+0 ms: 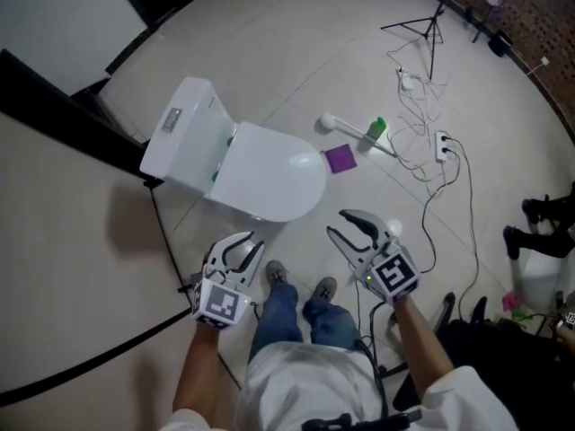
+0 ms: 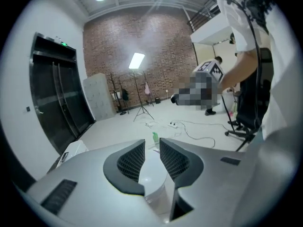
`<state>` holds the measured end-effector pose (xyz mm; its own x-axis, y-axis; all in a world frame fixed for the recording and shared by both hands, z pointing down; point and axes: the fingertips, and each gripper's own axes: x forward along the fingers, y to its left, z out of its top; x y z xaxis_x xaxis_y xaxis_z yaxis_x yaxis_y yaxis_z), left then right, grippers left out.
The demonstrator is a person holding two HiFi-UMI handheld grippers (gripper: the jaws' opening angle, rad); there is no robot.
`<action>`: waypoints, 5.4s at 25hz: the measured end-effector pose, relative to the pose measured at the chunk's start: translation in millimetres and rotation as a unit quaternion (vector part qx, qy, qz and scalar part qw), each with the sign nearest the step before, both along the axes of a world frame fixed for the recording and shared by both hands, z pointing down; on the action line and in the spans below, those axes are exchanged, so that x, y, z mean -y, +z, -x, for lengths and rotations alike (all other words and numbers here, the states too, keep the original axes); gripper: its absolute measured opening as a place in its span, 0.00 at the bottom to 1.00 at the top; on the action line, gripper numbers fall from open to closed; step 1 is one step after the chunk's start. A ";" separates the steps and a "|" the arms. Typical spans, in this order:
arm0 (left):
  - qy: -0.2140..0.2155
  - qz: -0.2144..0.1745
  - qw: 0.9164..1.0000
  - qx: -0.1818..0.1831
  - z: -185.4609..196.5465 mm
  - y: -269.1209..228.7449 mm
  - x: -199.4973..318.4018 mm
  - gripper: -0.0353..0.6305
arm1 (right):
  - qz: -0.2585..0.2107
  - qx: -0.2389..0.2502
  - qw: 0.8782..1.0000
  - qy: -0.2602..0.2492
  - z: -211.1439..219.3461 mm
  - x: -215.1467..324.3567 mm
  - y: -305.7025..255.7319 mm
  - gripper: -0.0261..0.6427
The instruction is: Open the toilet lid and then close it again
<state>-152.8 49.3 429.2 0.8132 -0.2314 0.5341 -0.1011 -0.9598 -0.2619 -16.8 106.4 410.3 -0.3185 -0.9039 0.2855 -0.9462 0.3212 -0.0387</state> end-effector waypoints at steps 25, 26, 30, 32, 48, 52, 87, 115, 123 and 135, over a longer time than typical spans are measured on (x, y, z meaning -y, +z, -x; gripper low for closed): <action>0.233 -0.198 0.910 0.279 -34.7 428.3 73.3 0.40 | 0.107 -0.012 0.985 0.137 52.2 -13.6 307.5 0.27; 0.233 -0.201 0.910 0.277 -36.2 429.9 74.4 0.40 | 0.106 -0.009 0.984 0.140 51.7 -17.2 309.8 0.27; 0.239 -0.202 0.909 0.274 -40.6 423.9 72.4 0.40 | 0.109 -0.005 0.983 0.149 44.4 -30.3 316.2 0.27; 0.244 -0.194 0.909 0.278 -39.6 421.9 71.1 0.40 | 0.116 -0.002 0.982 0.152 40.3 -34.1 317.4 0.27; 0.233 -0.149 0.932 0.235 -37.0 381.8 69.5 0.35 | 0.124 0.008 0.982 0.139 23.0 -23.3 315.9 0.27; 0.221 -0.144 0.939 0.222 -34.5 377.0 70.0 0.35 | 0.112 0.114 0.973 0.164 20.9 -9.0 315.6 0.27; 0.002 -0.137 0.984 0.112 17.2 200.1 175.1 0.28 | 0.100 0.500 0.823 0.253 38.6 238.1 126.6 0.08; -0.291 -0.036 0.953 -0.080 242.2 34.9 250.5 0.19 | 0.136 0.342 0.918 0.148 188.0 424.1 53.8 0.09; -0.220 0.035 0.955 -0.196 205.5 -75.3 243.6 0.19 | -0.013 0.208 0.976 0.058 146.2 328.4 -58.5 0.09; -0.009 0.154 0.950 -0.271 86.3 -181.4 133.1 0.19 | -0.089 -0.061 0.993 -0.045 93.9 124.6 -149.9 0.09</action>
<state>-239.1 -83.8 247.8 0.9854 -0.1485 0.0832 -0.1582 -0.9793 0.1264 -110.7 -18.3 260.4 -0.3737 -0.9127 0.1654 -0.9075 0.3966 0.1384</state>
